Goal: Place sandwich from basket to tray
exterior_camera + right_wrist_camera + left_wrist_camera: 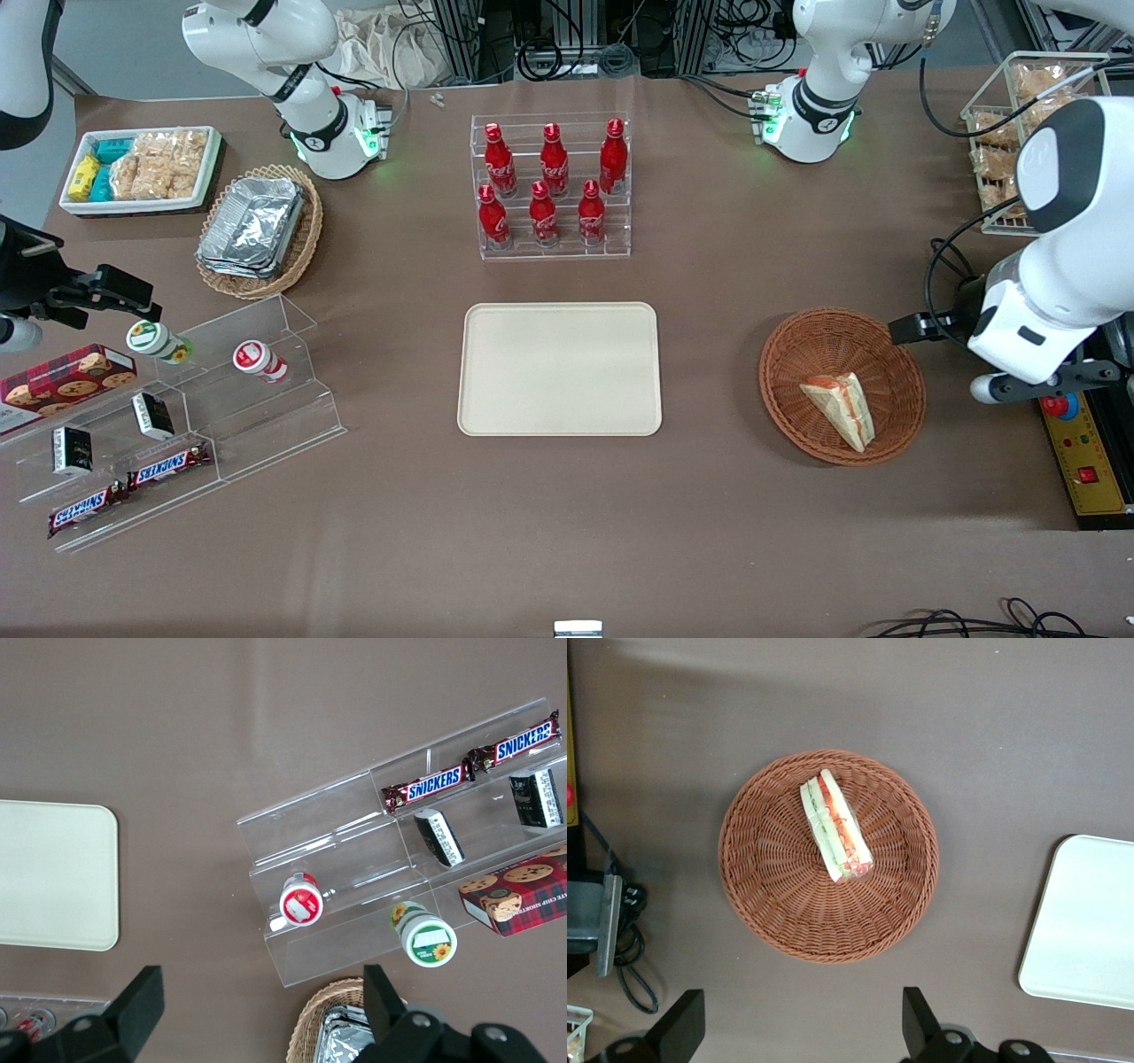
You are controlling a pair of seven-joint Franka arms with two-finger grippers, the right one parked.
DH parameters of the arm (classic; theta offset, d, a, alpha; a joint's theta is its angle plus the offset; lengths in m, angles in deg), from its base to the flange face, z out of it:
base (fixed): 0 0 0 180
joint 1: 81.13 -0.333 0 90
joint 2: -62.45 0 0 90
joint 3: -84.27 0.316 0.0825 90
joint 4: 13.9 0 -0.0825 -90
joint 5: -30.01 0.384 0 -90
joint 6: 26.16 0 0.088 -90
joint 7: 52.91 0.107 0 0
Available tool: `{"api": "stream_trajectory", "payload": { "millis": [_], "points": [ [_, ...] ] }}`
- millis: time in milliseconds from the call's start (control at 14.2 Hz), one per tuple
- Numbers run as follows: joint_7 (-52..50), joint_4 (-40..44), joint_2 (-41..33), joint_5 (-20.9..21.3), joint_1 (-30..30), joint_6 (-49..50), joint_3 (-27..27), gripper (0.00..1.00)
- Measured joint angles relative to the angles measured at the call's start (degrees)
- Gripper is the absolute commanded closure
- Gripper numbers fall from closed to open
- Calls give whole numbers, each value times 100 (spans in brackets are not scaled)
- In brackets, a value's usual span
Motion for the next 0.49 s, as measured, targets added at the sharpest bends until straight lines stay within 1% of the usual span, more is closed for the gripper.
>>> {"api": "stream_trajectory", "payload": {
  "millis": [211,352,493],
  "points": [
    [33,-68,385,-1,16,-453,-2,0],
    [-13,-340,671,-3,44,-1165,-5,0],
    [-133,-787,809,-3,65,-1889,-5,0]
  ]
}}
